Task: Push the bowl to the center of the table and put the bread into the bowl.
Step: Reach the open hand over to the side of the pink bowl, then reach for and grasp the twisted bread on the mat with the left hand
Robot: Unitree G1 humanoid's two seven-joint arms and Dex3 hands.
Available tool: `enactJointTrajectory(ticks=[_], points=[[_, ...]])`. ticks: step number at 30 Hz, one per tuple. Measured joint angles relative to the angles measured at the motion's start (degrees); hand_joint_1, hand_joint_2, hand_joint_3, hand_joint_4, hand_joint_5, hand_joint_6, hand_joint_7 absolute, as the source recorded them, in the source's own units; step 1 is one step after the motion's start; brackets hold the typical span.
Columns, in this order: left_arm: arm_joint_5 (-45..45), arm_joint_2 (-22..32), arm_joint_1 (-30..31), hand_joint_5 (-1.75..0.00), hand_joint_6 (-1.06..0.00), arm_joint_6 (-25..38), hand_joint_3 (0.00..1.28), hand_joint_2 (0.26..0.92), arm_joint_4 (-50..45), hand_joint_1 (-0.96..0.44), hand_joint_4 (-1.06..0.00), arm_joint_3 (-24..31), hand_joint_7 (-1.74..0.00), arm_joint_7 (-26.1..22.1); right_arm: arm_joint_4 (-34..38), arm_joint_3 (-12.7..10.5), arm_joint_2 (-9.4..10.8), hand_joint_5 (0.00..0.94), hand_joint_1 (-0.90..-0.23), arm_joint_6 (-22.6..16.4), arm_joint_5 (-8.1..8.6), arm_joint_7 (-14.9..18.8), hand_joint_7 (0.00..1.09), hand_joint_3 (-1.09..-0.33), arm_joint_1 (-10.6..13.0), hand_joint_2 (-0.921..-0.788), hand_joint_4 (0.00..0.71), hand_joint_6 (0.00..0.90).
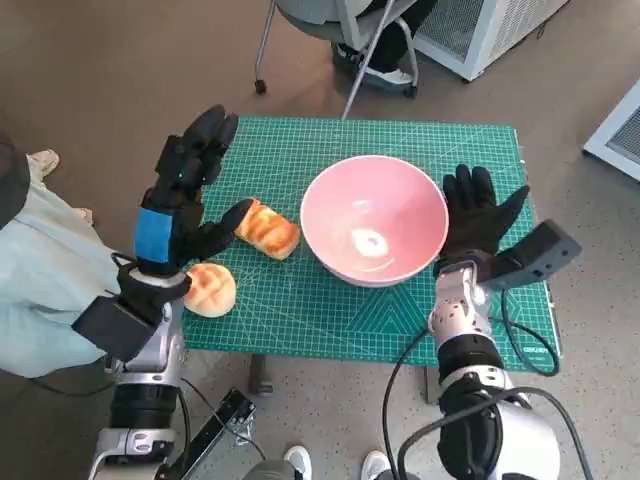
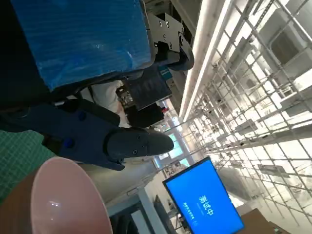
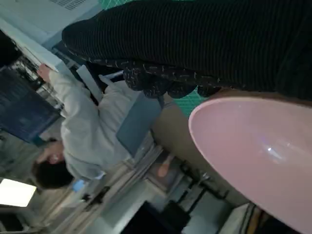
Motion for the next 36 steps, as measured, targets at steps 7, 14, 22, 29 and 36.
enactJointTrajectory(ticks=[7,14,22,29,36], points=[[0.4,0.52,0.1,0.0,-0.22,-0.13,0.27,0.921,0.14,-0.43,-0.33,0.29,-0.37,0.17,-0.64,3.41,-2.49,0.003,-0.458,-4.05,-3.51,2.23,0.69,-0.919,-0.13,-0.921,0.364,0.188],[1.37,2.01,-0.18,0.0,-0.22,-0.36,0.27,0.921,1.7,-0.42,-0.32,0.51,-0.36,0.35,-3.02,8.39,-4.57,0.006,-0.522,-11.48,-6.7,7.4,0.67,-0.884,-1.67,-0.921,0.337,0.145],[8.09,5.9,-1.61,0.0,-0.22,-0.16,0.26,0.921,3.69,-0.46,-0.3,-0.71,-0.36,0.74,-9.13,14.84,-6.98,0.003,-0.677,-20.07,-9.16,21.68,0.63,-0.77,-2.14,-0.921,0.316,0.085],[13.14,10.78,-4.85,0.0,-0.21,0.67,0.22,0.921,5.42,-0.45,-0.28,-2.1,-0.37,0.76,-16.31,20.03,-9.47,0.001,-0.745,-27.46,-11.85,27.36,0.7,-0.764,-0.24,-0.921,0.295,0.013],[14.28,13.06,-8.15,0.0,-0.19,1.03,0.16,0.921,7.92,-0.43,-0.27,-3.52,-0.38,0.01,-21.68,23.12,-10.42,0.0,-0.763,-33.11,-13.97,26.9,0.68,-0.802,3.1,-0.921,0.291,0.0]])
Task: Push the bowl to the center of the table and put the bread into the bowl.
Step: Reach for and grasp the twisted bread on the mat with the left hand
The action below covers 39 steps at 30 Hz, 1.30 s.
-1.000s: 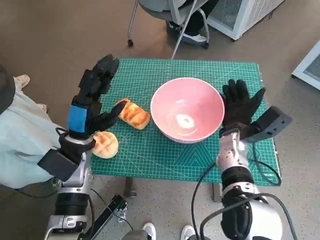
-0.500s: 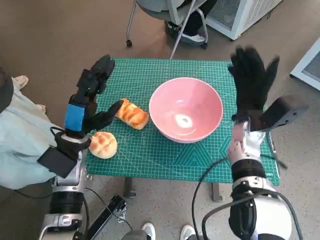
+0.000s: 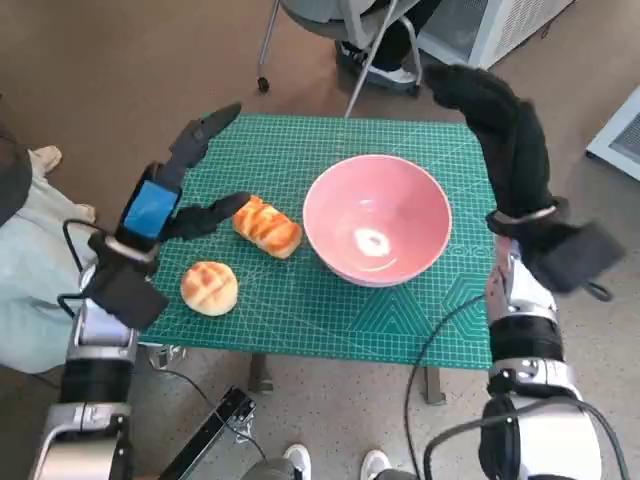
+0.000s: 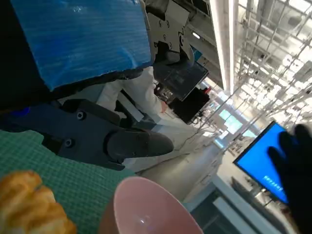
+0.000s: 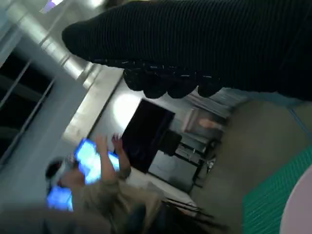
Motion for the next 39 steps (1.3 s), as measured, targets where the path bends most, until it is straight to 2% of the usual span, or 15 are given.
enactJointTrajectory(ticks=[8,12,16,25,33,39], points=[[0.8,1.49,-2.59,0.0,-0.17,-0.08,0.09,0.919,3.02,-0.41,-0.26,-2.13,-0.38,-1.83,-1.98,1.56,-0.7,0.0,-0.76,-2.18,-0.07,-0.63,0.67,-0.809,1.27,-0.921,0.278,-0.001],[2.71,3.15,-4.56,0.0,-0.16,0.02,0.05,0.913,4.66,-0.38,-0.25,-3.71,-0.37,-3.12,-3.29,2.31,-1.42,0.0,-0.761,-2.39,-0.64,-1.28,0.67,-0.81,1.82,-0.921,0.271,-0.001],[4.2,4.85,-6.7,0.0,-0.16,0.89,0.03,0.898,6.08,-0.34,-0.25,-5.18,-0.36,-5.18,-4.57,2.7,-1.98,0.0,-0.759,-2.39,-0.51,-1.44,0.67,-0.809,2.39,-0.921,0.269,-0.001],[9.22,8.41,-12.19,0.0,-0.3,6.68,0.0,0.845,10.98,-0.25,-0.23,-10.34,-0.16,-10.35,-7.03,3.65,-2.11,0.0,-0.763,-2.4,-0.34,-1.65,0.69,-0.804,3.41,-0.921,0.262,-0.001],[17.3,9.03,-16.62,0.0,-0.35,10.67,0.0,0.823,17.88,-0.2,-0.24,-16.7,-0.11,-10.63,-7.16,3.96,-2.18,0.0,-0.761,-2.49,-0.29,-1.69,0.68,-0.804,3.99,-0.921,0.258,-0.001],[23.2,8.54,-20.12,0.0,-0.36,12.52,0.0,0.822,24.54,-0.2,-0.24,-21.89,-0.08,-9.62,-7.06,4.07,-2.2,0.0,-0.76,-2.55,0.7,-1.68,0.68,-0.802,4.03,-0.921,0.258,-0.001]])
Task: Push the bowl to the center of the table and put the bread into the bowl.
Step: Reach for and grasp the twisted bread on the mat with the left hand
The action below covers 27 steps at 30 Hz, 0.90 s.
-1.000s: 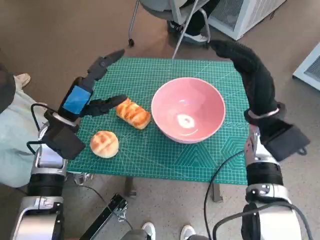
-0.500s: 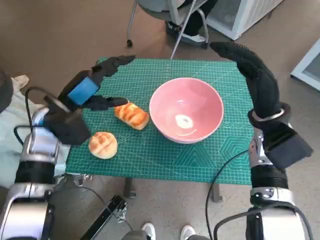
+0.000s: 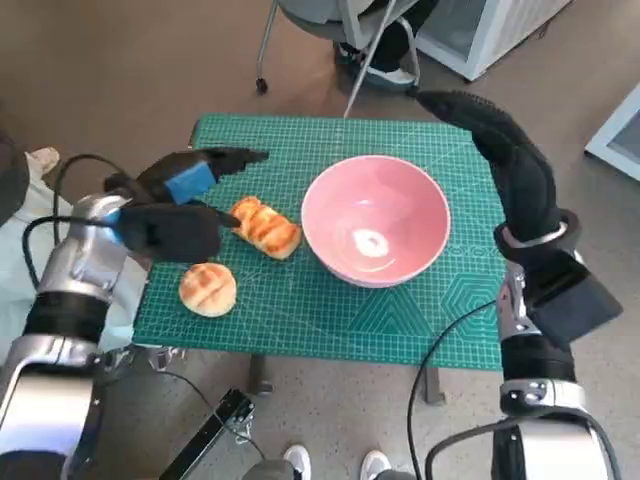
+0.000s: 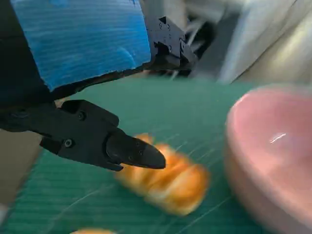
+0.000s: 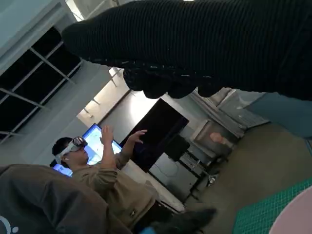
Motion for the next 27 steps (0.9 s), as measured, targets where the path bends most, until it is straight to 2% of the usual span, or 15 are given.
enactJointTrajectory(ticks=[3,13,27], points=[[2.3,-0.65,-1.81,0.0,-0.36,1.09,0.0,0.822,3.37,-0.19,-0.24,-2.06,-0.07,0.44,0.03,0.04,-0.01,0.0,-0.761,0.0,0.61,0.0,0.68,-0.801,0.02,-0.921,0.258,-0.001],[4.35,-3.98,-6.53,0.0,-0.38,4.28,0.0,0.822,12.38,-0.16,-0.25,-5.18,-0.05,1.79,-0.54,0.35,-0.07,0.0,-0.76,0.04,0.67,-0.01,0.68,-0.802,0.72,-0.921,0.257,-0.001],[6.95,-9.44,-8.27,-0.01,-0.4,7.83,0.0,0.82,17.73,-0.17,-0.26,-9.25,-0.04,6.91,-1.66,0.5,-0.08,0.0,-0.761,0.21,0.64,-0.89,0.68,-0.799,2.08,-0.921,0.258,-0.001]])
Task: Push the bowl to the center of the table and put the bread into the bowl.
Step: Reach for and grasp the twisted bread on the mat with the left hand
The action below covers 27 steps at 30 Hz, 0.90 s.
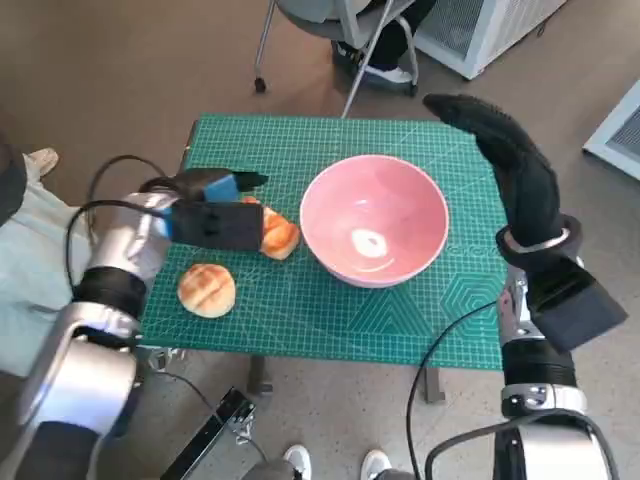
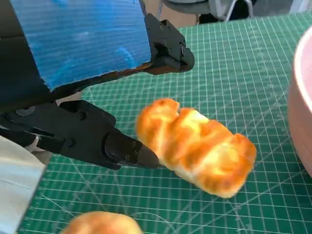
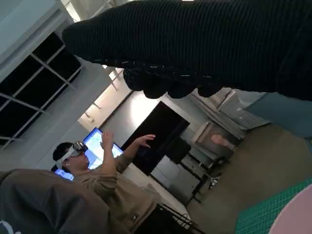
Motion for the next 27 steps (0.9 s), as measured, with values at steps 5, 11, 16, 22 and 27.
enactJointTrajectory(ticks=[5,11,16,22,27], points=[[1.25,-1.55,-0.09,-0.01,-0.42,-0.19,0.0,0.821,0.88,-0.16,-0.28,-1.55,-0.04,2.2,-0.82,0.15,0.0,0.0,-0.76,0.37,0.01,-0.25,0.68,-0.797,0.5,-0.921,0.258,-0.001],[2.48,-3.23,-0.11,-0.02,-0.46,-0.35,0.01,0.845,2.17,-0.12,-0.32,-3.31,-0.05,3.99,-2.27,0.3,0.0,0.001,-0.759,0.8,0.02,-0.35,0.68,-0.796,1.13,-0.921,0.259,-0.001],[3.58,-4.25,-0.11,-0.03,-0.55,-0.1,0.03,0.885,2.99,-0.09,-0.36,-4.49,-0.09,5.05,-2.98,0.34,-0.01,0.001,-0.759,0.86,-0.01,-0.78,0.67,-0.799,1.87,-0.921,0.259,-0.001],[5.15,-5.07,-0.07,-0.1,-0.68,0.66,0.07,0.914,4.04,-0.08,-0.54,-6.35,-0.15,6.36,-3.07,0.34,-0.1,0.001,-0.759,0.85,-0.01,-1.11,0.66,-0.804,2.59,-0.921,0.26,-0.001],[5.84,-5.05,-0.09,-0.47,-0.52,0.53,0.21,0.92,4.15,-0.23,-0.67,-7.03,-1.2,6.97,-3.06,0.33,-0.25,0.001,-0.759,0.74,-0.01,-1.16,0.66,-0.803,2.67,-0.921,0.26,-0.001]])
